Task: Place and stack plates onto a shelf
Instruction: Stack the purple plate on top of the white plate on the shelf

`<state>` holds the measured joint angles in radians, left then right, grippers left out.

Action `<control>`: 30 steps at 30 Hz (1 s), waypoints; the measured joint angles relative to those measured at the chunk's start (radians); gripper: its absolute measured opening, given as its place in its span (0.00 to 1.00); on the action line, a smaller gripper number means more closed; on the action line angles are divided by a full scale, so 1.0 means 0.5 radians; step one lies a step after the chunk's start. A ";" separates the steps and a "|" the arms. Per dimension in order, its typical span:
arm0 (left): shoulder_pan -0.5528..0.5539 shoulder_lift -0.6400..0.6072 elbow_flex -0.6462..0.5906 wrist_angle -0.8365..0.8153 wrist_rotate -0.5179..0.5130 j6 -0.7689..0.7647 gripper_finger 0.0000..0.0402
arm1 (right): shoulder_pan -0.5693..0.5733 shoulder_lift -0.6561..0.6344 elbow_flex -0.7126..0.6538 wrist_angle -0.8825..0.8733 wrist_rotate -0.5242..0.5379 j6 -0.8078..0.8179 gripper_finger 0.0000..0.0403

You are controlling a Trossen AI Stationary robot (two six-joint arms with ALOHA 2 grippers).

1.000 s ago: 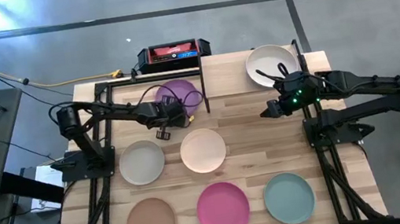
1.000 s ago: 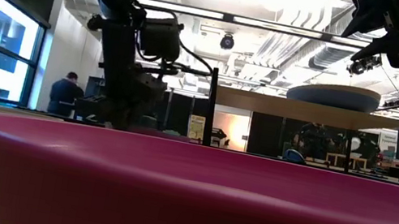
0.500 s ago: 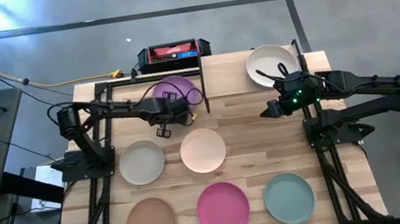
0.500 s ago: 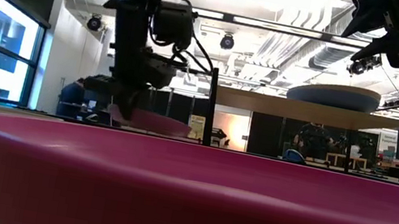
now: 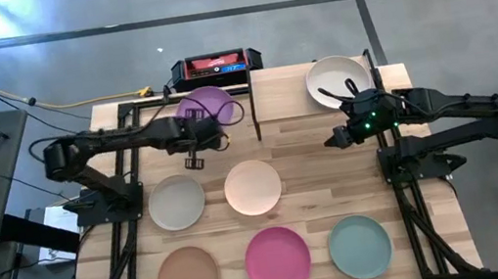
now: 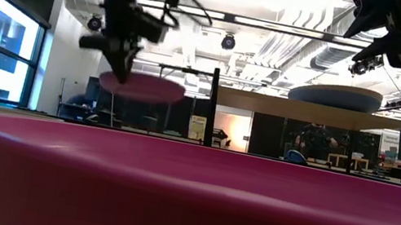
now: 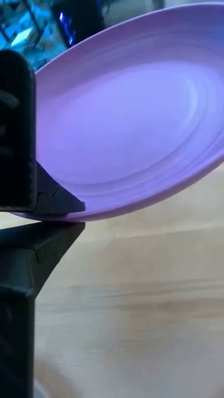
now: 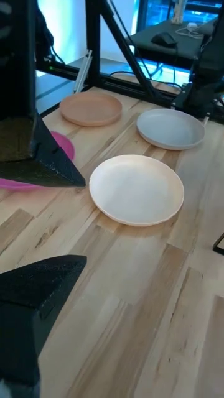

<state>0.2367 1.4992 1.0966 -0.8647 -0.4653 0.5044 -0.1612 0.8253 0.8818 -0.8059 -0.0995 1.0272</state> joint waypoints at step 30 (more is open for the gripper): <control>-0.773 -0.215 0.029 0.038 -0.671 0.693 0.01 | 0.116 0.171 0.000 1.022 0.035 -0.175 0.42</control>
<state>-0.1497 1.3918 1.1112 -0.8459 -0.8011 0.8508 -0.1033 0.9109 0.8818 -0.2947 -0.0818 0.9398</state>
